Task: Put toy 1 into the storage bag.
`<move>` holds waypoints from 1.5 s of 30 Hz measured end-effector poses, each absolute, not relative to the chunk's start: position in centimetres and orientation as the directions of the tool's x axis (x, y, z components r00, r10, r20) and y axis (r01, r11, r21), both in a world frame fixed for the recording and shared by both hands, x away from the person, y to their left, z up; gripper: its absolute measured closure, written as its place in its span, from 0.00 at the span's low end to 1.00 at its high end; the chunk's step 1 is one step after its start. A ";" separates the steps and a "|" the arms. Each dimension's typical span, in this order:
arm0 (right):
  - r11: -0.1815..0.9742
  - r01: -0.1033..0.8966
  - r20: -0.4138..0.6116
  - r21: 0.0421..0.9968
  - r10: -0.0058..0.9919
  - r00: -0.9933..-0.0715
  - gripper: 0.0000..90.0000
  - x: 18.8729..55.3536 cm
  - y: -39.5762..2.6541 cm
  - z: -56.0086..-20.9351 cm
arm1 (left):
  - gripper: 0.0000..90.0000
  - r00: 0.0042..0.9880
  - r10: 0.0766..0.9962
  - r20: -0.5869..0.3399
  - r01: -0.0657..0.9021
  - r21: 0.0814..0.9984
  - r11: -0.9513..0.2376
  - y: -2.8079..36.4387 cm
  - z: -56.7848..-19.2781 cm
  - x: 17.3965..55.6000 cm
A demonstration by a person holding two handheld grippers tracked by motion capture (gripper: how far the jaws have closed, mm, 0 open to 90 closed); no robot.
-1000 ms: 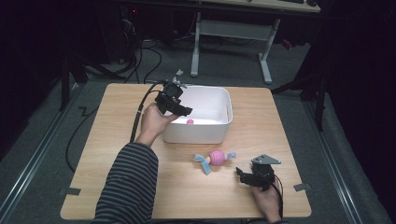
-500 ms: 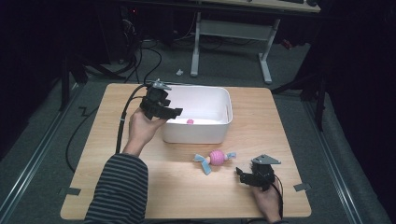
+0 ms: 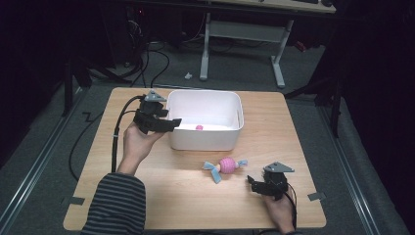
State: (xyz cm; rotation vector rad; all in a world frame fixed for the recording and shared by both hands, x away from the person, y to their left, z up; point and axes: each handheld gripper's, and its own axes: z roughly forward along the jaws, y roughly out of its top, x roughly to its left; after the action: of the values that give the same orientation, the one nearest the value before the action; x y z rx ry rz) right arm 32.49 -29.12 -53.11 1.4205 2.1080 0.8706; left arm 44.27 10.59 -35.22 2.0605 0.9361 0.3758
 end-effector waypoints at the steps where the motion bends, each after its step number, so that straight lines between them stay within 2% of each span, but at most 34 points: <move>1: 0.270 0.645 -0.019 0.715 0.930 -0.368 0.26 32.5 -29.1 -53.1 | 0.44 0.676 0.734 -0.058 0.484 0.787 -0.383 10.8 -35.2 44.1; 19: 0.270 0.646 -0.019 0.715 0.930 -0.367 0.26 32.5 -29.1 -53.1 | 0.43 0.650 0.758 -0.054 0.468 0.814 -0.343 13.9 -36.0 40.5; 45: 0.270 0.645 -0.019 0.715 0.930 -0.368 0.26 32.4 -29.1 -53.1 | 0.43 0.600 0.787 -0.143 0.527 0.811 -0.254 16.3 -41.4 37.4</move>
State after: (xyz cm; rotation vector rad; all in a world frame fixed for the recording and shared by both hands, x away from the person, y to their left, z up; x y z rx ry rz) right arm 32.41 -29.09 -53.10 1.4213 2.1080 0.8707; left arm 37.39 16.33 -41.44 1.9311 1.0477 0.3659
